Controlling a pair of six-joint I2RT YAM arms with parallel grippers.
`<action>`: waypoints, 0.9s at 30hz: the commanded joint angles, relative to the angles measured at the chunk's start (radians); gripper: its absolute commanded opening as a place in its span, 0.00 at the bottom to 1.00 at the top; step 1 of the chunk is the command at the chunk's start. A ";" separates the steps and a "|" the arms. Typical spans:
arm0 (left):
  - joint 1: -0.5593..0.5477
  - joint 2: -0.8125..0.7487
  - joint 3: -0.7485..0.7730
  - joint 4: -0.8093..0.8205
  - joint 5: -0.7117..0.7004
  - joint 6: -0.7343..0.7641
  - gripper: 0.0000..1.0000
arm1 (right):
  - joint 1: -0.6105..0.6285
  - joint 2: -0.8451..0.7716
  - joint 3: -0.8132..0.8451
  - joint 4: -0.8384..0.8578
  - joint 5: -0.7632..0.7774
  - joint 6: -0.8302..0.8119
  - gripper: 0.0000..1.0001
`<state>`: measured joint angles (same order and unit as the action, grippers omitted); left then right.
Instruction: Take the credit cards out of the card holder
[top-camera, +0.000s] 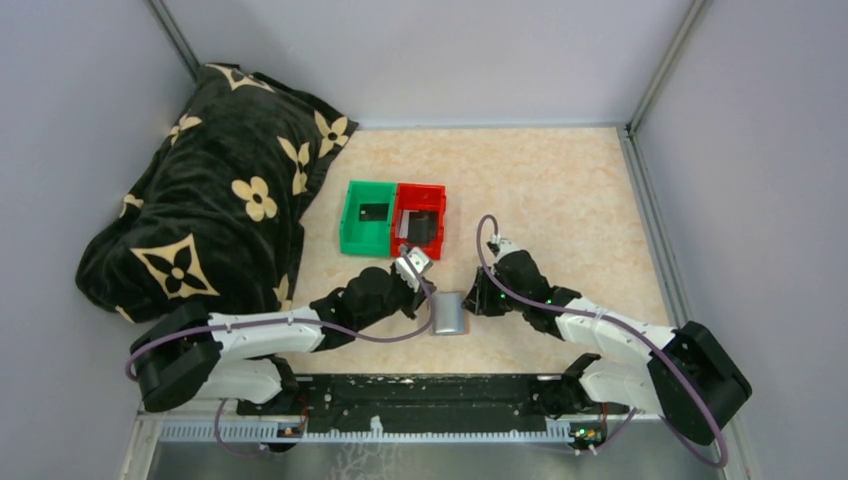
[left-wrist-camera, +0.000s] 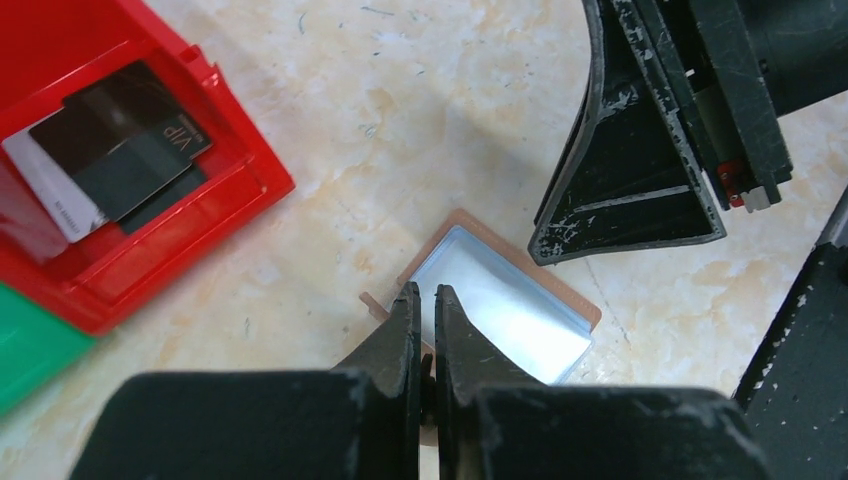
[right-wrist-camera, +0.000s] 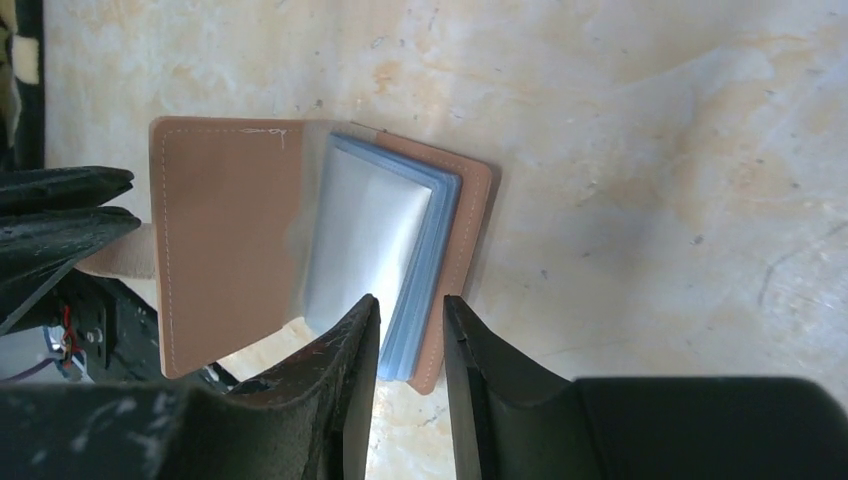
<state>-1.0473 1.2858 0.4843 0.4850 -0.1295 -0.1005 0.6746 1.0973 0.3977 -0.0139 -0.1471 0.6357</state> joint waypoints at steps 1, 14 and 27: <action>0.000 -0.062 -0.039 -0.090 -0.066 -0.013 0.00 | 0.025 0.040 0.049 0.101 -0.024 -0.006 0.30; 0.000 -0.069 0.008 -0.457 -0.175 -0.159 0.00 | 0.086 0.057 0.088 0.080 0.006 -0.028 0.28; -0.003 0.030 -0.017 -0.383 -0.127 -0.248 0.55 | 0.130 0.087 0.076 0.102 0.016 -0.022 0.28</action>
<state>-1.0473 1.2831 0.4637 0.0566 -0.2756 -0.3126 0.7807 1.1740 0.4465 0.0372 -0.1505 0.6209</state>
